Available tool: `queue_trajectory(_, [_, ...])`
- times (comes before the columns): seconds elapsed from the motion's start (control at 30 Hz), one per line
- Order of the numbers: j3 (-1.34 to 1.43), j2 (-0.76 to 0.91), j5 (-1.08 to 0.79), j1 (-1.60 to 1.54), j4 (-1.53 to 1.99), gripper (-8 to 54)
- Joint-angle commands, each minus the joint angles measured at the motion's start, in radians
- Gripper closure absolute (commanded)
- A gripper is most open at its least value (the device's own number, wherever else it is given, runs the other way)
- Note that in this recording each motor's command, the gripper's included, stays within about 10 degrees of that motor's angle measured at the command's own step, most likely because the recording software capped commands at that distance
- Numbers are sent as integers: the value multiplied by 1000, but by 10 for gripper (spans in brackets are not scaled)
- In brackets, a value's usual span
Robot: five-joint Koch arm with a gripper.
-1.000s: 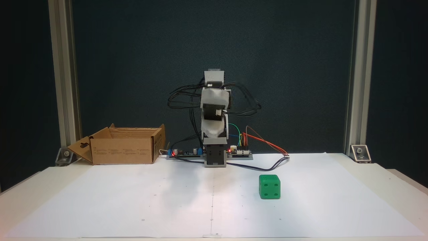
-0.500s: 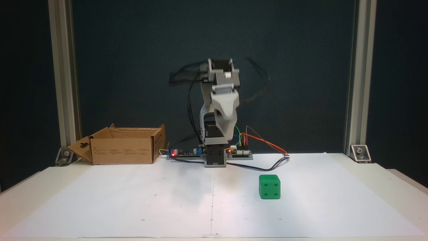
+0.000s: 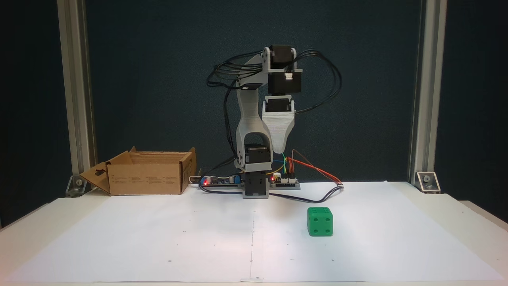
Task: Grasp a green dice and put it in the bin.
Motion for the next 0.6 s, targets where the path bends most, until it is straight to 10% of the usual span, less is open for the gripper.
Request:
queue_trajectory(0.0, [-94,-21,114,-15,52,16])
queue_trajectory(0.57, [-368,-282,236,-241,-100,24])
